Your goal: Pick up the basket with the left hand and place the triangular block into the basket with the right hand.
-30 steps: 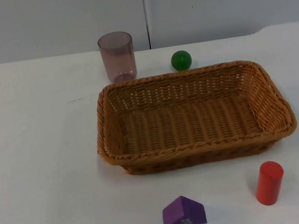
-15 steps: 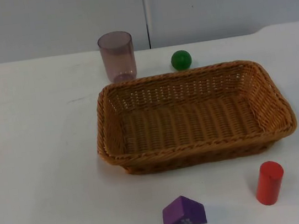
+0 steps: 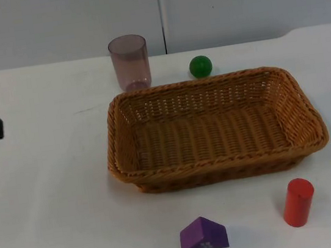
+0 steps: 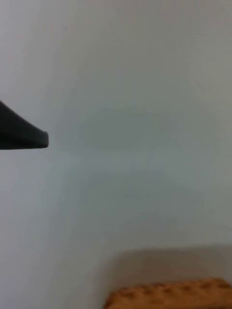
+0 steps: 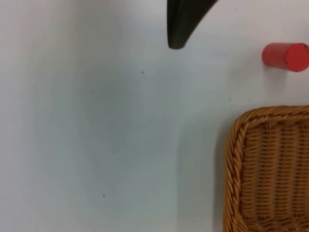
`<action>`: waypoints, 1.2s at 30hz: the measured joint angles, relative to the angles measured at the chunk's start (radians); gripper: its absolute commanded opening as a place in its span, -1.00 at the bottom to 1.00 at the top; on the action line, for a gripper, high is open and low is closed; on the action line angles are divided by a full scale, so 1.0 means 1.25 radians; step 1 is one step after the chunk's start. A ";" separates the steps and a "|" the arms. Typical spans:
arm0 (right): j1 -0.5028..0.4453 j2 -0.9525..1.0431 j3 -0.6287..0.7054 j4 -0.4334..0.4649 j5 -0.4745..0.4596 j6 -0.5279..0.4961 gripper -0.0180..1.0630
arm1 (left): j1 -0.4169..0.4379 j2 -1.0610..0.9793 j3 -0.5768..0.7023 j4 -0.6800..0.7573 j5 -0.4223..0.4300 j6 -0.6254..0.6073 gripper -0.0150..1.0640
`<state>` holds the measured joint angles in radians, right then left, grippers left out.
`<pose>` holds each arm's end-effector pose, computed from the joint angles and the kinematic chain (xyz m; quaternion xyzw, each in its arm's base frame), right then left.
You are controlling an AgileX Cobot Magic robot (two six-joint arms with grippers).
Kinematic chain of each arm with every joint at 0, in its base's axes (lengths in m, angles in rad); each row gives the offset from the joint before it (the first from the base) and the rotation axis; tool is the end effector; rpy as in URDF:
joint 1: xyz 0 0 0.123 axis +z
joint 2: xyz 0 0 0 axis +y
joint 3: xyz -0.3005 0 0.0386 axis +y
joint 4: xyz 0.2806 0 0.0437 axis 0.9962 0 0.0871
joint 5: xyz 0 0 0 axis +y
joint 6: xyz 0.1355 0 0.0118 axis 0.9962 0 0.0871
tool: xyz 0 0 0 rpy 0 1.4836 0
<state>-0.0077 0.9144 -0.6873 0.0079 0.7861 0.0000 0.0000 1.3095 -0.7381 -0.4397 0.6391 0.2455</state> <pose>0.2121 -0.0009 0.2553 0.0054 0.9485 0.0023 0.3168 0.2817 -0.0345 0.1925 -0.0242 0.9618 -0.1379 0.2352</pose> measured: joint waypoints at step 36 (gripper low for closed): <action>0.000 0.001 0.000 0.000 -0.004 0.000 0.98 | -0.235 0.680 -0.415 -0.146 -0.138 -0.012 0.63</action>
<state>-0.0077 0.9161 -0.6873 0.0079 0.7811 0.0000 -0.2934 2.1601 -1.2567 -0.6222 0.4660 0.2305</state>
